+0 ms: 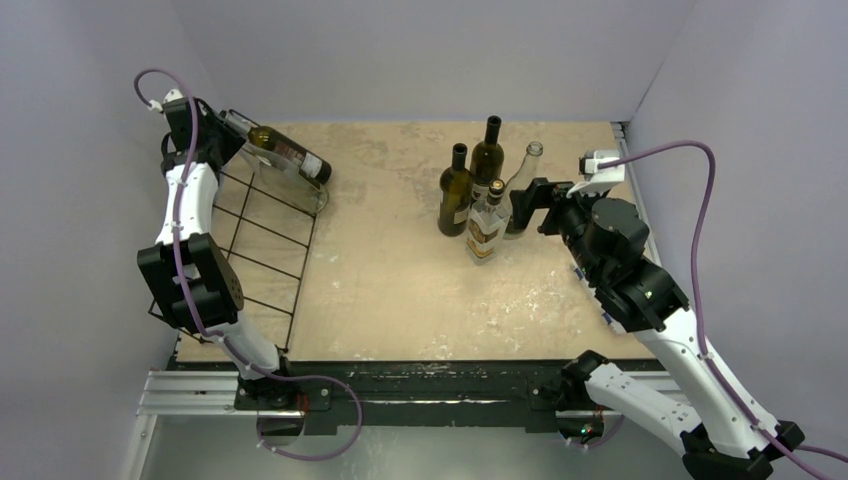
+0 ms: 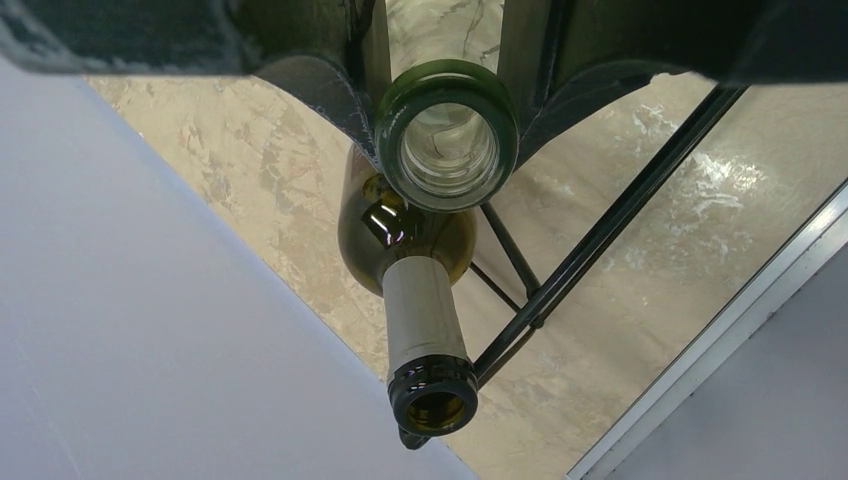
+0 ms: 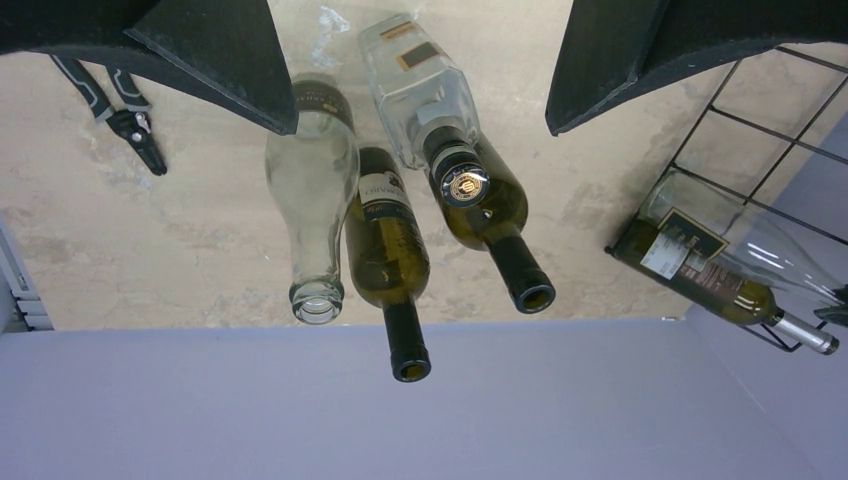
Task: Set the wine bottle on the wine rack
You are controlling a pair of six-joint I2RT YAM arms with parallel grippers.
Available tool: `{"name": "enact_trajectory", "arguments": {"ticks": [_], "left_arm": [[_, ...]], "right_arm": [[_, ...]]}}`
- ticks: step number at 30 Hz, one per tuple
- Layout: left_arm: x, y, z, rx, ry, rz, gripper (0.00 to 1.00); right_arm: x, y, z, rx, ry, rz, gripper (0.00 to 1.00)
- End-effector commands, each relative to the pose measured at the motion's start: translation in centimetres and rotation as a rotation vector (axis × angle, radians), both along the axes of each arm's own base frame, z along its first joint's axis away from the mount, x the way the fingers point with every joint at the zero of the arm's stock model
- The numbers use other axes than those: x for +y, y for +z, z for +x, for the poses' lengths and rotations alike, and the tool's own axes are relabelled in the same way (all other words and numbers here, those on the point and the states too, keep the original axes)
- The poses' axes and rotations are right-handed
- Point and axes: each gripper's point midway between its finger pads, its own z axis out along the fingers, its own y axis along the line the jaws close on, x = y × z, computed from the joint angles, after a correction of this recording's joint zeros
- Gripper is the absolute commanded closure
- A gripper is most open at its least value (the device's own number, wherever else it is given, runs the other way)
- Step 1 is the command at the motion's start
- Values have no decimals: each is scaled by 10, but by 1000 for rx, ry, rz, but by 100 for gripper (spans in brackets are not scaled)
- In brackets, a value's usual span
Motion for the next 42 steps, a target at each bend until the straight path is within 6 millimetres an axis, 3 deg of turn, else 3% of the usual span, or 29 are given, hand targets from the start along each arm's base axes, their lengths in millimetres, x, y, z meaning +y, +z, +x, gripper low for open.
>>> {"name": "enact_trajectory", "arguments": {"ticks": [1,6,15,24,27,37,42], "left_arm": [[4,67,16,-236,0,20,100],[0,57,15,-198,-21,0,100],[4,46,12,-152,7,-19,68],[10,43,8,-116,39,-7,57],[11,41,8,-94,42,-15,49],[17,29,5,-17,84,-43,46],[17,23,1,60,98,-67,37]], "right_arm": [[-1,10,1,-44,-10,8,1],[-1,11,0,-44,-7,9,1],[-2,12,-1,-48,-9,11,1],[-3,12,-3,-52,-6,15,1],[-3,12,-3,-51,-8,14,1],[-3,15,-6,-55,1,16,1],[-3,16,-8,-56,7,21,1]]}}
